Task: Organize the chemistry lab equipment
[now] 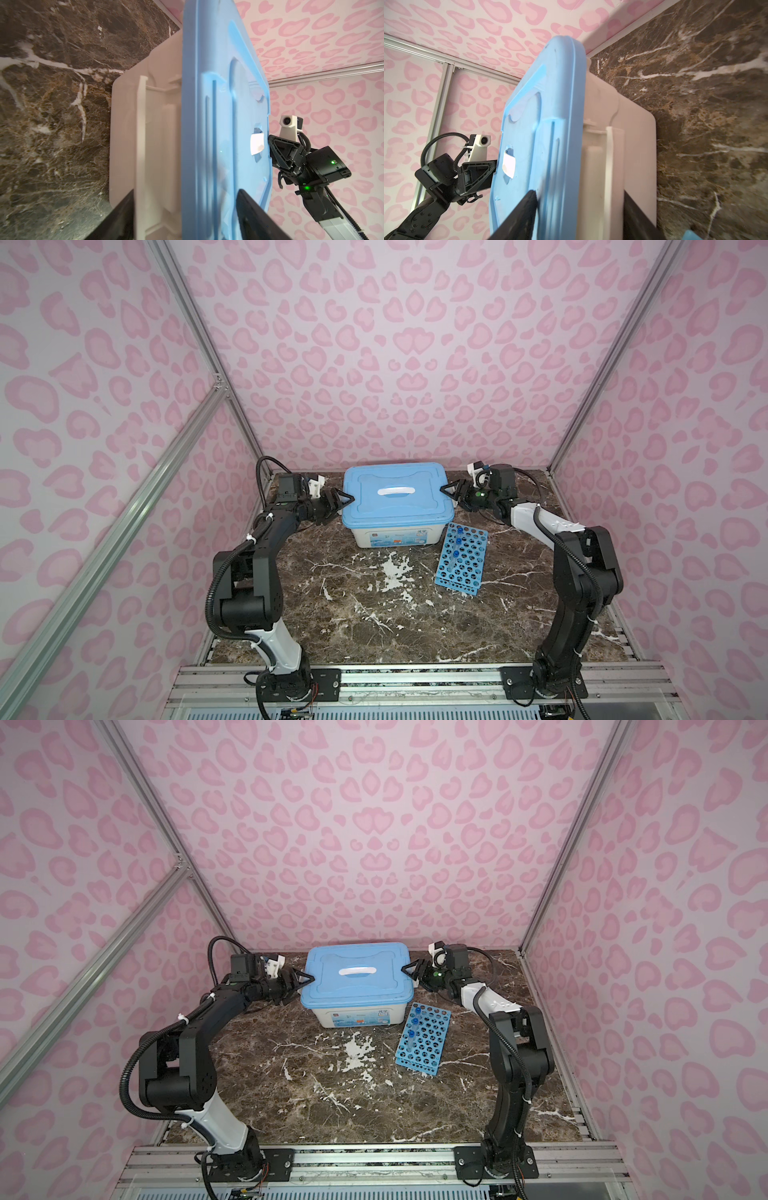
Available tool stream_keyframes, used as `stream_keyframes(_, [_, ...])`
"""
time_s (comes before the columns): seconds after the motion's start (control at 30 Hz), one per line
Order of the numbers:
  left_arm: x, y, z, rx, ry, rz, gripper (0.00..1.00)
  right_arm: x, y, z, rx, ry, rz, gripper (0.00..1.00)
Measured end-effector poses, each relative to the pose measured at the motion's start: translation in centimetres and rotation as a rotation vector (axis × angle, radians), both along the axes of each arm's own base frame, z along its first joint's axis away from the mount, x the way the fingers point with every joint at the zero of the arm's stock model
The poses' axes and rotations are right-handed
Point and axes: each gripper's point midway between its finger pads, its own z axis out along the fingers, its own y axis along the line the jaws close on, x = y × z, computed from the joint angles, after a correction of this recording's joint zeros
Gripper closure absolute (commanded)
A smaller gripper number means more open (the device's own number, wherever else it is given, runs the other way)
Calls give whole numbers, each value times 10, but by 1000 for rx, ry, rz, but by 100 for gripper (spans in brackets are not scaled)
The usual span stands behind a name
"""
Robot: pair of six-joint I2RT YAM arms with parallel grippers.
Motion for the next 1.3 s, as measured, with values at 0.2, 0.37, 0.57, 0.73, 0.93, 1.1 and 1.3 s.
stream_keyframes(0.2, [0, 0, 3, 14, -4, 16, 34, 1, 3, 10, -45, -13, -7, 49])
stream_keyframes(0.37, [-1, 1, 13, 28, -20, 35, 37, 1, 5, 14, -126, -17, -4, 52])
stream_keyframes(0.57, [0, 0, 21, 56, -26, 53, 42, 0, 5, 19, -238, -14, -5, 53])
stream_keyframes(0.73, [0, -5, 22, 89, -29, 49, 47, -1, 4, 19, -330, -12, -2, 55])
stream_keyframes(0.93, [-1, -6, 20, 151, -17, 49, 56, -4, 4, 13, -405, 4, 10, 57])
stream_keyframes(1.1, [-2, -4, 15, 202, -10, 57, 68, -1, 3, 12, -430, -3, 14, 58])
stream_keyframes(1.3, [-2, -7, 17, 270, -9, 62, 75, 2, 3, 13, -451, -11, 3, 60])
